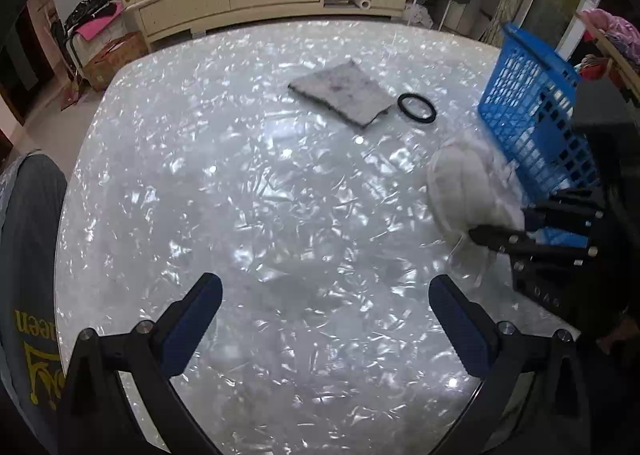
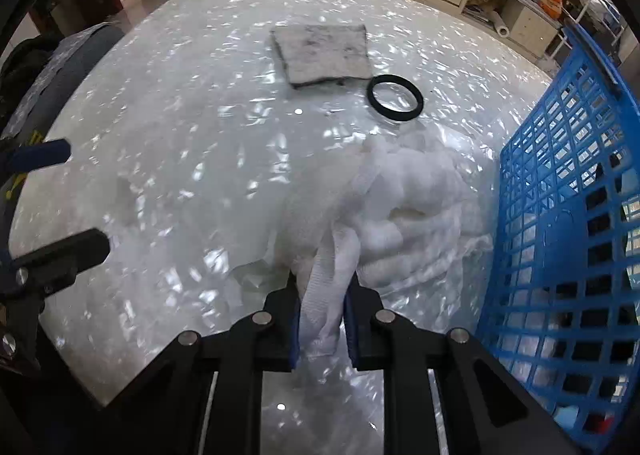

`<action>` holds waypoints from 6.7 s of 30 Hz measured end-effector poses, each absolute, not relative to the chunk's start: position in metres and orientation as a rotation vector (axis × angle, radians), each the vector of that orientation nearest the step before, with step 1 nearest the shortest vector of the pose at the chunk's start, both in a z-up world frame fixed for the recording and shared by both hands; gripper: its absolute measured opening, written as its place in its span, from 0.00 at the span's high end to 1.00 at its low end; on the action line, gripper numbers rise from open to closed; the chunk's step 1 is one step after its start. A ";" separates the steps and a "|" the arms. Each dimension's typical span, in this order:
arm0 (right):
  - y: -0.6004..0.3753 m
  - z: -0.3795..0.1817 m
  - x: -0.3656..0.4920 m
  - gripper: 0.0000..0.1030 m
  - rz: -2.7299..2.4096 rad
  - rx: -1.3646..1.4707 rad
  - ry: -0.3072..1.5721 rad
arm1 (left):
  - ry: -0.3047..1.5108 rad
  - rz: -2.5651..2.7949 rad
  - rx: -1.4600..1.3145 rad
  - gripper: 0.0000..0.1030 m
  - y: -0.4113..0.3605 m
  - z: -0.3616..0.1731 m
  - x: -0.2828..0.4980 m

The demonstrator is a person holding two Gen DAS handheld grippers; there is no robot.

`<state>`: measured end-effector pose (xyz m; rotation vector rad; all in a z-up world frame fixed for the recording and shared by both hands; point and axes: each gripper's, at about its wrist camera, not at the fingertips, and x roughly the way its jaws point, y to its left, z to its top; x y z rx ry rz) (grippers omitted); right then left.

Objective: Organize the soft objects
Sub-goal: 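Grasp the folded white towel with the right gripper and lift it, then carry the white towel into the blue basket and open the right gripper, then grasp the grey felt pad with the left gripper, then carry the grey felt pad into the blue basket and open the left gripper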

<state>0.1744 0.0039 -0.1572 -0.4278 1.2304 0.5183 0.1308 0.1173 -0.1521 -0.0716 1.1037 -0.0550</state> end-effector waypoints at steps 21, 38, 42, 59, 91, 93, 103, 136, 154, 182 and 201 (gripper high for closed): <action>-0.032 -0.033 0.140 0.84 0.580 -0.401 0.994 | 0.976 -0.153 0.046 0.00 0.115 -0.080 0.147; -0.132 0.020 0.173 0.84 0.395 -0.284 0.916 | 1.000 -0.157 -0.018 0.01 0.133 -0.094 0.217; -0.140 0.023 0.176 0.84 0.341 -0.293 0.898 | 1.011 -0.167 0.013 0.01 0.130 -0.103 0.234; -0.161 -0.034 0.219 0.84 0.292 -0.198 1.085 | 1.025 -0.260 0.156 0.01 0.107 -0.150 0.290; -0.166 -0.043 0.239 0.80 0.265 -0.139 1.112 | 1.102 -0.301 0.146 0.75 0.087 -0.198 0.319; -0.164 -0.044 0.238 0.76 0.265 -0.139 1.119 | 1.099 -0.295 0.120 0.79 0.090 -0.198 0.318; -0.167 -0.036 0.229 0.21 0.246 -0.149 1.125 | 1.087 -0.256 0.033 0.84 0.102 -0.183 0.301; -0.212 -0.003 0.145 0.00 0.233 -0.111 1.043 | 0.805 -0.420 0.047 0.84 -0.015 -0.002 0.187; -0.250 -0.020 0.152 0.00 0.277 -0.016 1.050 | 0.874 -0.524 0.170 0.84 -0.139 -0.023 0.225; -0.251 -0.025 0.151 0.00 0.294 0.021 1.074 | 0.987 -0.545 0.301 0.38 -0.182 -0.074 0.226; -0.231 0.018 0.119 0.00 0.279 0.012 0.966 | 0.860 -0.411 0.181 0.16 -0.118 -0.011 0.181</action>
